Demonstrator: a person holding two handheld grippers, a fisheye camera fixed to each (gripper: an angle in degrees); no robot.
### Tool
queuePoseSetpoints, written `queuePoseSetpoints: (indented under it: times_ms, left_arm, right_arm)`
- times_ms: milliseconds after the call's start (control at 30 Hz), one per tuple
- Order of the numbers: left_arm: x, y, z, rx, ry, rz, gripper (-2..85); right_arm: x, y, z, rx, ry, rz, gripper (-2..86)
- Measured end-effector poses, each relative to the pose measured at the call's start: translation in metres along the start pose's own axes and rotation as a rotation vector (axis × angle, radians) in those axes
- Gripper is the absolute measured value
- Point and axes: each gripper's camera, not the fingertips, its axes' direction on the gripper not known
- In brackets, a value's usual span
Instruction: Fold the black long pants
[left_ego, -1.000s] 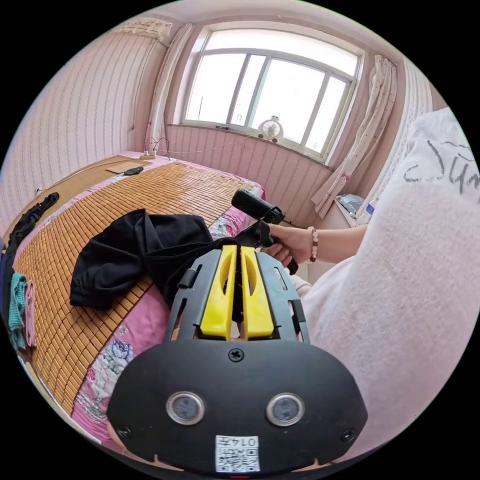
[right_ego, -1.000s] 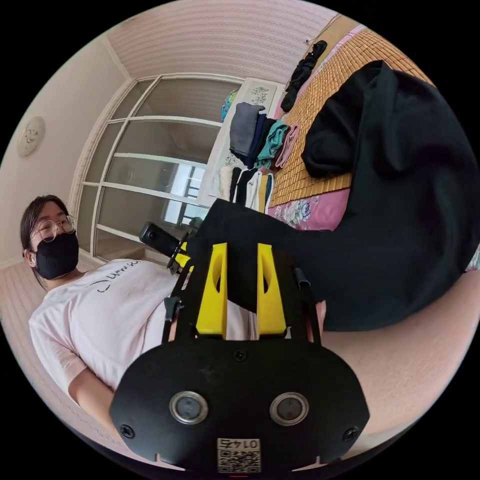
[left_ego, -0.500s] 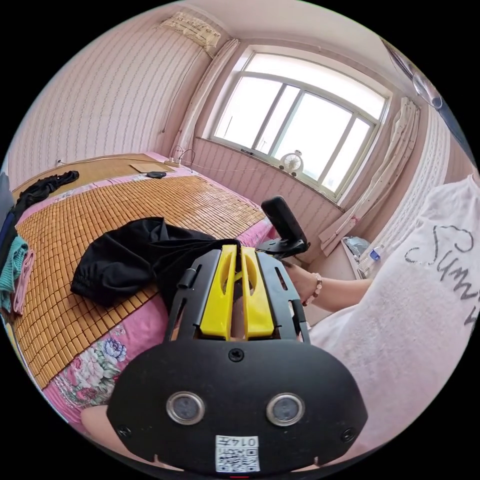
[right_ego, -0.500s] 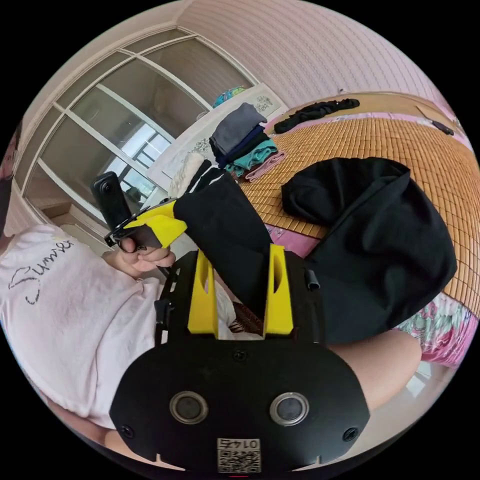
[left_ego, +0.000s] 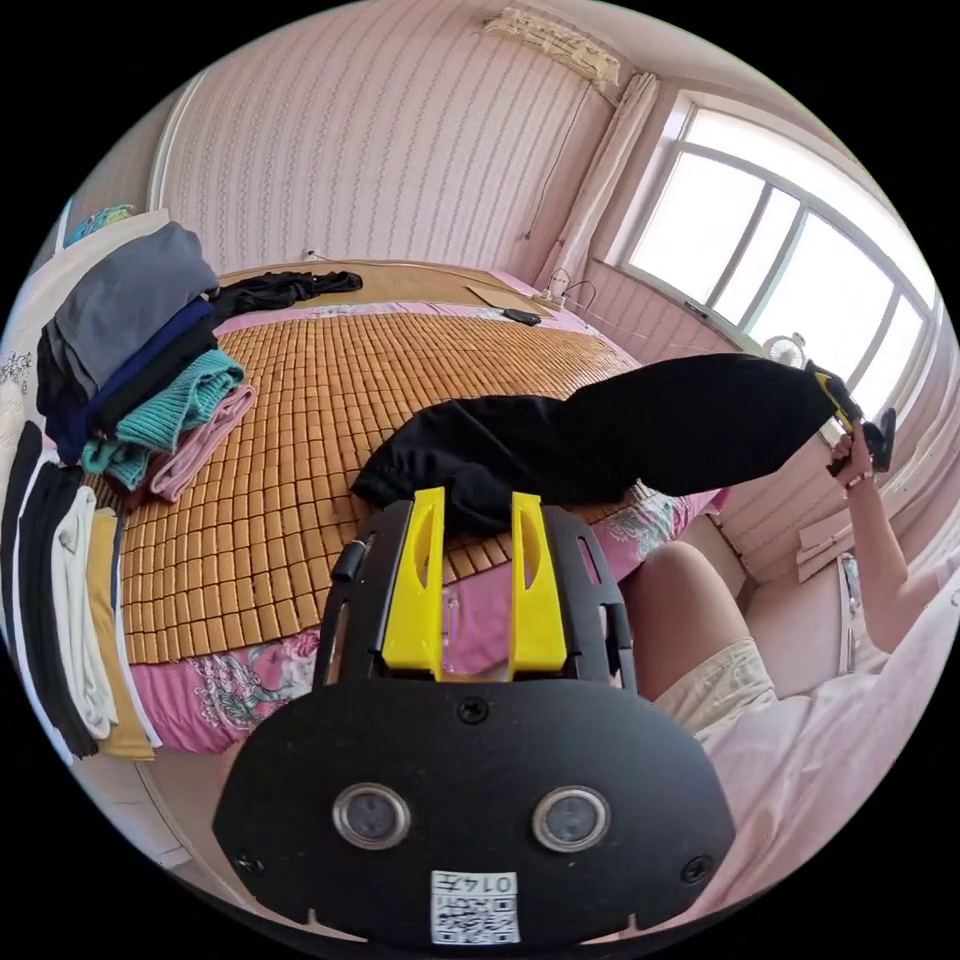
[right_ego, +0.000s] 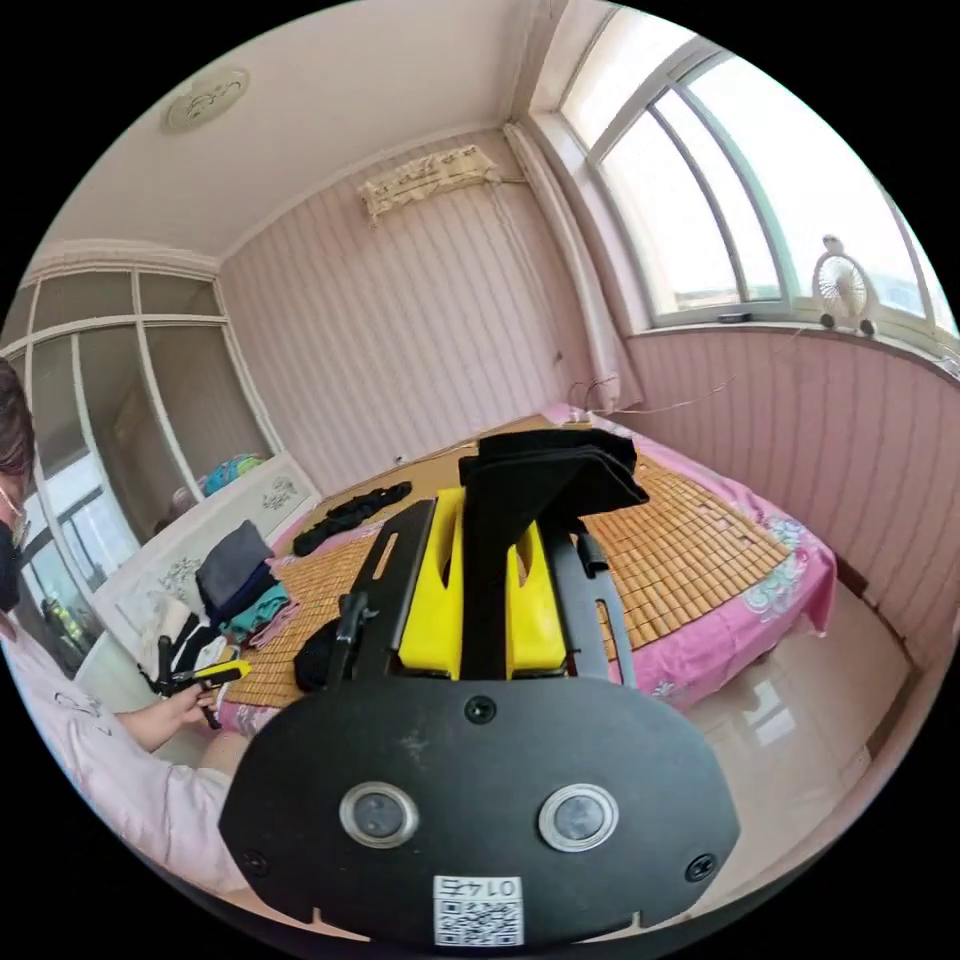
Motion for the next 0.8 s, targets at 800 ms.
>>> queuePoseSetpoints:
  times_ms: [800]
  left_arm:
    - [-0.019,-0.096,0.118,-0.209,0.01,0.096,4.5]
  right_arm:
    - [-0.086,0.219,0.111,-0.746,-0.299,0.006,9.7]
